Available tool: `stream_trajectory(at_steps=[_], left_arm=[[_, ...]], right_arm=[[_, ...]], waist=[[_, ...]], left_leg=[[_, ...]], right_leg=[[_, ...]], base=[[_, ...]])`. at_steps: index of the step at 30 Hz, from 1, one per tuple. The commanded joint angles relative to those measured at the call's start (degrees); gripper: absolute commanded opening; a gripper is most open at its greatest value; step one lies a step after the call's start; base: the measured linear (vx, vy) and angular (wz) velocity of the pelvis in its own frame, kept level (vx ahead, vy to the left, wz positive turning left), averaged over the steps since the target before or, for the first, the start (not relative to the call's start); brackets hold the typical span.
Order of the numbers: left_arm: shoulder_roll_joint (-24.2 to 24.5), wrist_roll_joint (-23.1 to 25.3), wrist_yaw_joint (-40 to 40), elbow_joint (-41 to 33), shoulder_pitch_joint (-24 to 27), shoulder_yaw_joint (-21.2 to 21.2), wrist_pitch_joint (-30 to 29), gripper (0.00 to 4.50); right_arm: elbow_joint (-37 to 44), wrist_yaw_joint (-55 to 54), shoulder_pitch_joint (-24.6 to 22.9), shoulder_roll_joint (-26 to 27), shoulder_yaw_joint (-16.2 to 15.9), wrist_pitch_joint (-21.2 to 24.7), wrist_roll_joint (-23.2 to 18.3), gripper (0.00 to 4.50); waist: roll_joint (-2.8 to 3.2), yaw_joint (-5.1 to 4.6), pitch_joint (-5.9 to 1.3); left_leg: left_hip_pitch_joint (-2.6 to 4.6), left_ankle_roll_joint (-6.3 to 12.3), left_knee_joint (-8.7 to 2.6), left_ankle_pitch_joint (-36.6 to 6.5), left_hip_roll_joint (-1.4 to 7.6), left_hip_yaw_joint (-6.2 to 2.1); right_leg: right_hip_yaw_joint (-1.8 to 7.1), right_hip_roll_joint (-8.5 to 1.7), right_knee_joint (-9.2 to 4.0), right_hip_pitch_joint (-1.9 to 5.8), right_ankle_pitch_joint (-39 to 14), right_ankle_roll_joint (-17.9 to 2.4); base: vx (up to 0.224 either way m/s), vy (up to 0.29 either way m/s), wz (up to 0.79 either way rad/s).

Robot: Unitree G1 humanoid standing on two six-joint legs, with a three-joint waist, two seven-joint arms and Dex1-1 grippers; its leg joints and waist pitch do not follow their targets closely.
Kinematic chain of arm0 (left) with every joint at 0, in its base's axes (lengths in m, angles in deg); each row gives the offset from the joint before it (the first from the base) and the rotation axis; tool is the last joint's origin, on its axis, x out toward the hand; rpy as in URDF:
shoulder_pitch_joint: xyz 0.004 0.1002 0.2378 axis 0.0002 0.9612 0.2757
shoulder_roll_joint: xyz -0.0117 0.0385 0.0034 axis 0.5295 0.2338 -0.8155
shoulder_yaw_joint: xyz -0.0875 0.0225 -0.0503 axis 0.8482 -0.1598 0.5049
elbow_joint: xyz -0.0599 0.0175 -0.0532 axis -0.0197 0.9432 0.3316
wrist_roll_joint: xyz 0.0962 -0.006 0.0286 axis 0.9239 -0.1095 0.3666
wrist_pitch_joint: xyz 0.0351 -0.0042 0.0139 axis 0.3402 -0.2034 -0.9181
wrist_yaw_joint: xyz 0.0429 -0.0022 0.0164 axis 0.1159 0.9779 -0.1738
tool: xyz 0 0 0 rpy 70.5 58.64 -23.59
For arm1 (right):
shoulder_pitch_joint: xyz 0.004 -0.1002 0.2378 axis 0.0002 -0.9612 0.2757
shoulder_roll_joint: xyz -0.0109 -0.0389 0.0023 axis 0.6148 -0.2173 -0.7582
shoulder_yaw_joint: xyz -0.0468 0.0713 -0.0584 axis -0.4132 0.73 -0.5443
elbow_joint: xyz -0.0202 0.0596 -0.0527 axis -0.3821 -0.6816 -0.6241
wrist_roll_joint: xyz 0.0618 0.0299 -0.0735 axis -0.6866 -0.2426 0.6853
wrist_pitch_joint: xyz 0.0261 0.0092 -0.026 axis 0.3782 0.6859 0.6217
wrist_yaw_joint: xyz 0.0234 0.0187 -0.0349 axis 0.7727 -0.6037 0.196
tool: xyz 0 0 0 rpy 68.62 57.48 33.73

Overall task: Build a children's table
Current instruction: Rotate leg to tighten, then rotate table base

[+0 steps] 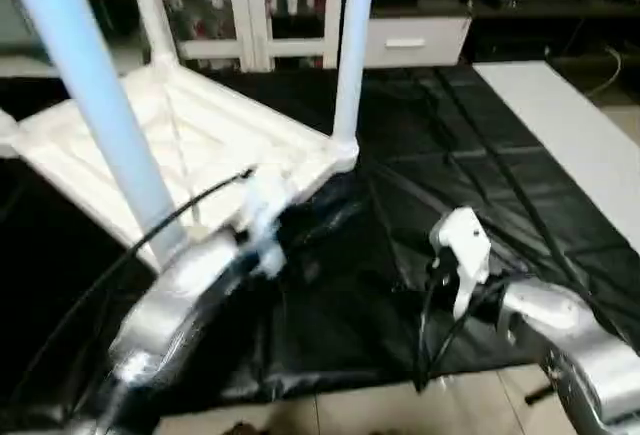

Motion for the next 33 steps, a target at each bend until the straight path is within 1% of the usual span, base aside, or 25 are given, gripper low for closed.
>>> stream_trajectory(at_steps=[1,5,6,7,8,10,12,14,15,16,17,18,20,22,23,24,25,26,27,28,29,30,31,32,33], left_arm=[[1.5,-2.5,1.2,-4.6,0.9,0.5,-2.3,1.02],[7.6,-8.1,3.5,-11.7,6.9,1.8,-5.7,1.02],[8.0,-8.4,3.7,-12.0,7.3,1.9,-5.8,1.02],[8.8,-8.6,4.4,-12.3,7.9,2.1,-5.9,1.02],[10.1,-8.6,6.2,-13.4,9.5,2.9,-6.3,1.02],[12.0,-8.5,8.8,-14.8,11.8,3.8,-7.0,1.02],[12.6,-8.4,9.2,-15.1,12.3,4.0,-7.4,1.02],[13.7,-9.1,9.2,-15.8,13.6,4.8,-8.3,1.02],[13.7,-9.5,9.0,-15.9,13.9,5.1,-8.4,1.02],[14.5,-10.3,8.9,-16.4,14.6,5.6,-8.4,1.02],[15.8,-11.7,9.0,-17.2,15.8,6.5,-9.1,1.02],[16.2,-12.4,9.0,-17.5,16.4,7.0,-9.5,1.02],[16.8,-13.7,8.9,-17.8,17.8,8.4,-10.6,1.02],[17.6,-14.0,9.6,-18.1,19.4,9.5,-11.6,1.02],[18.5,-13.7,10.3,-18.1,20.9,10.3,-12.2,1.02],[18.7,-13.6,10.4,-18.1,21.1,10.4,-12.2,1.02],[19.2,-13.2,10.6,-17.9,21.9,10.9,-12.4,1.02],[20.2,-12.9,10.4,-17.7,23.1,11.6,-12.4,1.02],[20.5,-13.0,10.4,-17.7,23.5,11.8,-12.4,1.02],[21.4,-13.0,10.0,-17.6,25.0,13.3,-12.3,1.02],[21.7,-12.8,9.7,-17.6,26.0,14.4,-11.9,1.02],[21.7,-12.4,9.3,-17.5,26.9,15.7,-11.4,1.02],[21.7,-12.4,9.2,-17.5,26.9,15.8,-11.3,1.02],[21.3,-11.9,8.3,-17.2,27.8,17.4,-10.6,1.02],[21.1,-12.1,8.0,-17.3,28.3,18.2,-10.6,1.02]], right_arm=[[1.2,0.7,-0.5,-0.2,0.0,-0.4,-0.7,4.04],[1.1,1.5,-0.5,-0.8,-0.4,-0.6,-1.2,4.04],[1.1,1.5,-0.5,-0.8,-0.4,-0.6,-1.2,4.04],[1.1,1.7,-0.5,-0.9,-0.4,-0.6,-1.2,4.04],[1.1,1.9,-0.5,-1.0,-0.5,-0.7,-1.3,4.04],[1.2,2.5,-0.7,-1.3,-0.5,-0.8,-1.5,4.04],[1.2,2.6,-0.8,-1.5,-0.6,-0.8,-1.4,4.04],[1.2,2.8,-1.0,-1.7,-0.5,-0.9,-1.4,4.04],[1.2,2.9,-1.0,-1.8,-0.5,-0.9,-1.4,4.04],[1.3,3.0,-1.1,-1.8,-0.5,-0.9,-1.5,4.04],[1.3,3.1,-1.2,-1.9,-0.4,-0.9,-1.5,4.04],[1.2,3.1,-1.2,-2.0,-0.4,-0.9,-1.5,4.04],[1.1,3.1,-1.2,-2.0,-0.3,-0.9,-1.5,4.04],[1.1,3.2,-1.3,-2.1,-0.4,-0.9,-1.5,4.04],[1.0,3.2,-1.4,-2.2,-0.4,-0.9,-1.4,4.04],[1.0,3.2,-1.4,-2.2,-0.4,-0.9,-1.4,4.04],[1.0,3.3,-1.5,-2.2,-0.4,-0.9,-1.4,4.04],[0.9,3.3,-1.5,-2.3,-0.4,-1.0,-1.3,4.04],[0.8,3.3,-1.6,-2.4,-0.4,-1.0,-1.3,4.04],[0.6,3.4,-1.6,-2.4,-0.4,-1.1,-1.3,4.04],[0.4,3.3,-1.5,-2.5,-0.4,-1.2,-1.2,4.04],[0.2,3.3,-1.4,-2.5,-0.4,-1.2,-1.1,4.04],[0.1,3.3,-1.4,-2.5,-0.4,-1.2,-1.1,4.04],[-0.3,3.0,-1.1,-2.2,-0.3,-1.3,-1.0,4.04],[-0.5,2.9,-1.0,-2.2,-0.3,-1.3,-0.9,4.04]], waist=[[0.24,-0.35,-2.75],[0.17,-0.6,-2.55],[0.11,-0.77,-2.37],[0.12,-0.97,-2.27],[0.22,-0.95,-2.32],[0.08,-1.16,-1.97],[0.2,-1.46,-2.04],[0.38,-1.71,-1.85],[0.38,-1.89,-1.77],[0.73,-2.23,-1.7],[0.71,-2.41,-1.69],[0.76,-2.74,-1.67],[1.37,-3.48,-1.31],[1.47,-3.78,-1.06],[1.44,-4.04,-0.46],[1.48,-4.15,-0.24],[2.44,-2.75,0.48],[2.6,3.03,-0.42],[1.57,2.49,-0.96],[-3.62,0.82,-0.71],[-0.83,0.61,-0.67],[-1.21,0.88,-0.71],[0.08,2.48,-1.91],[0.21,1.98,-1.89],[0.83,1.61,-1.43]], left_leg=[[2.61,-4.77,-5.39,-30.2,3.37,-2.35],[2.4,-5.14,-5.54,-32.4,3.11,-2.69],[2.11,-5.07,-5.67,-32.6,3.04,-2.78],[2.17,-5.19,-5.65,-33.2,2.9,-2.81],[2.66,-5.33,-5.42,-33.8,2.81,-2.76],[2.71,-5.3,-5.32,-35.1,2.72,-2.93],[2.54,-5.61,-5.57,-35.9,2.77,-3.22],[3.35,-5.79,-5.22,-38.3,2.54,-3.11],[3.43,-5.74,-5.23,-39.0,2.5,-3.17],[3.51,-5.83,-5.38,-40.4,2.53,-3.38],[3.53,-5.86,-5.48,-41.2,2.58,-3.44],[3.09,-5.86,-5.92,-42.4,2.7,-3.77],[2.45,-6.57,-7.44,-46.6,3.19,-4.22],[2.5,-7.05,-8.0,-48.9,3.23,-4.05],[2.5,-7.05,-8.47,-50.4,3.08,-3.66],[2.22,-6.94,-8.98,-51.0,3.11,-3.36],[-1.54,-6.52,-13.86,-53.7,4.51,-1.64],[-6.69,-7.16,-15.63,-51.9,4.29,2.87],[-3.71,-6.42,-14.21,-45.3,3.42,4.14],[8.03,-5.92,5.81,-22.7,-0.3,-0.27],[1.21,-1.12,6.63,-3.6,-1.62,-6.28],[-0.21,-1.58,5.97,-3.4,-1.65,-7.11],[2.99,-4.0,0.36,-8.0,1.59,-6.0],[5.31,-4.86,-1.64,-18.6,2.13,-4.39],[4.98,-4.81,-3.14,-23.3,2.56,-3.67]], right_leg=[[1.91,-2.32,-4.85,0.12,-29.5,-6.1],[1.79,-2.4,-5.07,0.14,-32.3,-4.4],[1.75,-2.44,-5.18,0.25,-33.6,-3.9],[1.62,-2.34,-5.47,0.15,-35.7,-2.8],[1.63,-2.32,-5.85,-0.26,-37.4,-2.1],[1.44,-2.33,-6.38,-0.44,-40.2,-1.2],[1.27,-2.26,-6.17,-0.15,-40.5,-0.8],[0.94,-1.85,-6.86,-0.93,-41.0,-0.8],[0.71,-1.74,-6.94,-0.91,-41.4,-0.7],[0.33,-1.65,-6.97,-0.72,-41.4,-0.7],[0.16,-1.57,-7.02,-0.63,-41.2,-0.7],[-0.16,-1.6,-6.63,0.02,-40.1,-1.0],[-1.19,-1.21,-5.72,1.29,-36.9,-1.6],[-1.57,-0.95,-5.5,1.33,-36.0,-2.1],[-2.56,-0.32,-5.91,1.29,-38.7,-1.4],[-3.29,0.17,-5.7,1.72,-39.7,-1.0],[-4.62,1.9,1.13,5.72,-35.4,-1.5],[-3.22,1.79,10.14,9.21,-20.3,-3.2],[-0.21,1.58,10.58,7.05,-25.7,-2.2],[3.72,-4.3,-7.66,-6.75,-63.2,4.6],[10.12,-7.3,-7.87,-0.64,-66.7,0.6],[9.26,-6.9,-6.35,1.36,-61.8,-0.5],[6.46,-3.06,-3.2,0.2,-43.6,-3.0],[4.74,0.51,-1.51,-1.4,-30.1,-6.5],[4.68,0.74,-1.32,-0.82,-23.9,-9.3]], base=[[0.0,0.0,0.0],[0.0,0.0,0.0],[0.0,0.0,0.0],[0.0,0.0,0.0],[0.0,0.0,0.0],[0.0,0.0,0.0],[0.0,0.0,0.0],[0.0,0.0,0.0],[0.0,0.0,0.0],[0.0,0.0,0.0],[0.0,0.0,0.0],[0.0,0.0,0.0],[0.0,0.0,0.0],[0.0,0.0,0.0],[0.0,0.0,0.0],[0.0,0.0,0.0],[-0.102,-0.026,-0.04],[-0.094,-0.043,0.1],[-0.094,-0.043,0.1],[0.092,-0.17,0.18],[0.152,-0.135,-0.03],[0.152,-0.135,-0.03],[0.0,0.0,0.0],[-0.103,-0.07,0.48],[-0.103,-0.07,0.48]])
